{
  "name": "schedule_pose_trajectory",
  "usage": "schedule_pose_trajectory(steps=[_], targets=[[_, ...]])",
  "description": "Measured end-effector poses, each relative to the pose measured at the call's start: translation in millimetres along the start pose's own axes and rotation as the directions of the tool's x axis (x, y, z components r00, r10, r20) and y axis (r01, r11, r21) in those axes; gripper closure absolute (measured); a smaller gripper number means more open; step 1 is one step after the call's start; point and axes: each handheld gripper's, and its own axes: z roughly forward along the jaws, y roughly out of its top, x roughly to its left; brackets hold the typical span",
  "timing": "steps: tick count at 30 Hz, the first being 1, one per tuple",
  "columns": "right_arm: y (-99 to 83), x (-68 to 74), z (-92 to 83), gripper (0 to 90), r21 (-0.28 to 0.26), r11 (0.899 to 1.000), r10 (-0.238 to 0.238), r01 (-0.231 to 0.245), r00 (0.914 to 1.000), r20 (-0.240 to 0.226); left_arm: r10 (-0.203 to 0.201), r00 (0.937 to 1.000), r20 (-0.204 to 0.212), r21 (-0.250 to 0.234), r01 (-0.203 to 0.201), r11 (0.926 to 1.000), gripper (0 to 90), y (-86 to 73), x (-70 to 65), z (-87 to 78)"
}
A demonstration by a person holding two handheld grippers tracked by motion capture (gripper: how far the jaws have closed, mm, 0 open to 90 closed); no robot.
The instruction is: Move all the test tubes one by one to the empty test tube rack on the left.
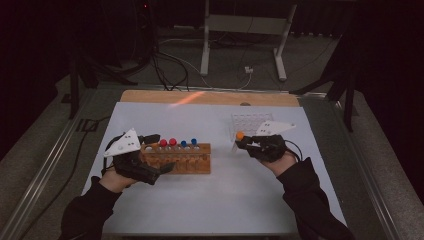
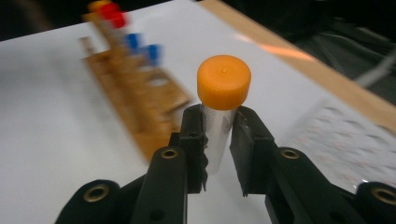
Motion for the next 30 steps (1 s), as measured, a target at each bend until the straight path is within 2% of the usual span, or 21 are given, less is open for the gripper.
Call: schedule_pose_trajectory(steps=[4, 8, 11, 15, 19, 20, 24, 30], targets=[[-3.0, 24.1, 6.7, 74.8, 0.021, 0.999, -0.038, 0.040, 0.9961, -0.080, -0.002, 0.9994, 0.034, 0.008, 0.002, 1.0000, 1.9, -1.0, -7.9, 9.7], [-4.0, 44.7, 15.6, 74.8, 0.038, 0.997, -0.065, 0.072, 0.9856, -0.156, -0.002, 0.9971, 0.076, 0.011, 0.001, 0.9999, 5.3, -3.6, -16.5, 21.6], [-3.5, 54.7, 21.1, 74.8, 0.039, 0.995, -0.081, 0.090, 0.9782, -0.191, 0.006, 0.9948, 0.101, 0.015, -0.008, 0.9999, 8.7, -5.1, -24.5, 29.5], [-1.6, 65.2, 25.9, 74.8, 0.041, 0.993, -0.097, 0.109, 0.9701, -0.223, 0.023, 0.9903, 0.137, 0.008, -0.025, 0.9997, 18.1, -6.5, -35.7, 38.1], [1.1, 74.9, 29.5, 74.8, 0.037, 0.991, -0.112, 0.125, 0.9623, -0.248, 0.043, 0.9878, 0.150, 0.022, -0.047, 0.9987, 30.7, -7.3, -43.7, 46.3], [1.4, 77.1, 30.6, 74.8, 0.037, 0.991, -0.111, 0.125, 0.9601, -0.257, 0.045, 0.9889, 0.142, 0.023, -0.049, 0.9985, 34.2, -7.4, -45.2, 47.9], [2.2, 83.8, 33.5, 74.8, 0.040, 0.990, -0.122, 0.138, 0.9543, -0.273, 0.051, 0.9869, 0.153, 0.019, -0.054, 0.9983, 42.5, -7.5, -48.3, 51.1], [3.5, 86.9, 35.5, 74.7, 0.036, 0.990, -0.122, 0.138, 0.9509, -0.284, 0.067, 0.9861, 0.152, 0.024, -0.071, 0.9972, 54.6, -8.2, -49.2, 54.7]])
